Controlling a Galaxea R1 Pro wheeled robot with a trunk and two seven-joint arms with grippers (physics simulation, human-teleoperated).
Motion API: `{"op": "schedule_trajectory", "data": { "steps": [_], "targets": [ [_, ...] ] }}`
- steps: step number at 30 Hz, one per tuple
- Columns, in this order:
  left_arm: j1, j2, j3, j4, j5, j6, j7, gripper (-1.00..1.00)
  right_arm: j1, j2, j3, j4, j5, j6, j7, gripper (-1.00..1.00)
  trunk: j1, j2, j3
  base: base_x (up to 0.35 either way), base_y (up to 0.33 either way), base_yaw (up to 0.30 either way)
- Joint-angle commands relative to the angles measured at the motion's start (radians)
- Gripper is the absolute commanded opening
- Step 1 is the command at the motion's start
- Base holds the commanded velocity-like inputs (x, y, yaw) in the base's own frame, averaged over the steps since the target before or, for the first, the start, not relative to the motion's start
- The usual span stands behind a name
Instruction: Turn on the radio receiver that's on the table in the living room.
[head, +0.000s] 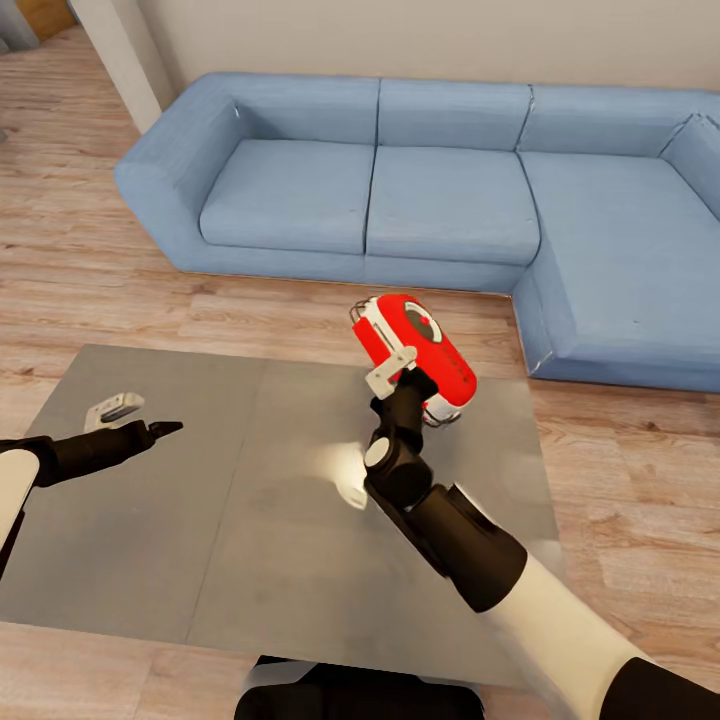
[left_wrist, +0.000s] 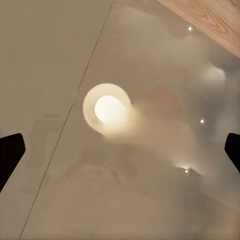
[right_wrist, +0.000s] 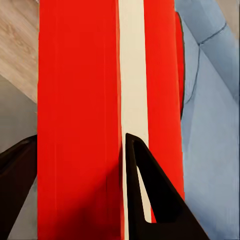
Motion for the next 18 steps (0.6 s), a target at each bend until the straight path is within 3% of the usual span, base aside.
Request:
{"op": "schedule_trajectory", "data": {
  "steps": [1,5,6,7,8,9,10,12,15,18],
  "targets": [
    [0.000,0.000,0.000,0.000,0.000,0.000,0.000,1.00,0.000,0.000,0.000,0.001,0.027,0.003,-0.001,-1.00,0.000,0.000,0.000,0.000,0.000,0.000],
    [0.000,0.001,-0.002,-0.005,0.002,0.002,-0.001,1.00,0.000,0.004,0.002,0.008,0.124,-0.002,-0.006,-1.00,0.000,0.000,0.000,0.000,0.000,0.000],
    [-0.001,0.001,-0.002,-0.008,0.003,0.003,-0.001,1.00,0.000,0.012,0.002,0.019,0.165,-0.009,-0.011,-1.00,0.000,0.000,0.000,0.000,0.000,0.000],
    [-0.002,0.000,-0.003,-0.013,0.009,0.004,-0.002,1.00,0.000,0.036,0.004,0.056,0.244,-0.031,-0.034,-1.00,0.000,0.000,0.000,0.000,0.000,0.000],
    [-0.003,0.000,-0.003,-0.014,0.014,0.005,-0.002,1.00,0.000,0.047,0.005,0.073,0.274,-0.041,-0.046,-1.00,0.000,0.000,0.000,0.000,0.000,0.000],
    [-0.007,0.001,-0.004,-0.015,0.038,0.006,-0.005,1.00,0.000,0.073,0.011,0.132,0.352,-0.073,-0.092,-1.00,0.000,0.000,0.000,0.000,0.000,0.000],
    [-0.007,0.002,-0.004,-0.015,0.062,0.007,-0.005,1.00,0.000,0.073,0.015,0.177,0.389,-0.094,-0.128,-1.00,0.000,0.000,0.000,0.000,0.000,0.000],
    [-0.006,0.003,-0.004,-0.016,0.099,0.008,-0.005,1.00,0.000,0.073,0.029,0.244,0.421,-0.120,-0.185,-1.00,0.000,0.000,0.000,0.000,0.000,0.000],
    [-0.015,0.000,-0.005,-0.015,0.150,0.013,-0.006,1.00,0.000,0.073,0.107,0.342,0.444,-0.157,-0.259,-1.00,0.000,0.000,0.000,0.000,0.000,0.000],
    [-0.041,-0.003,-0.005,-0.013,0.177,0.015,-0.006,1.00,0.000,0.073,0.171,0.407,0.450,-0.174,-0.281,-1.00,0.000,0.000,0.000,0.000,0.000,0.000]
  ]
}}
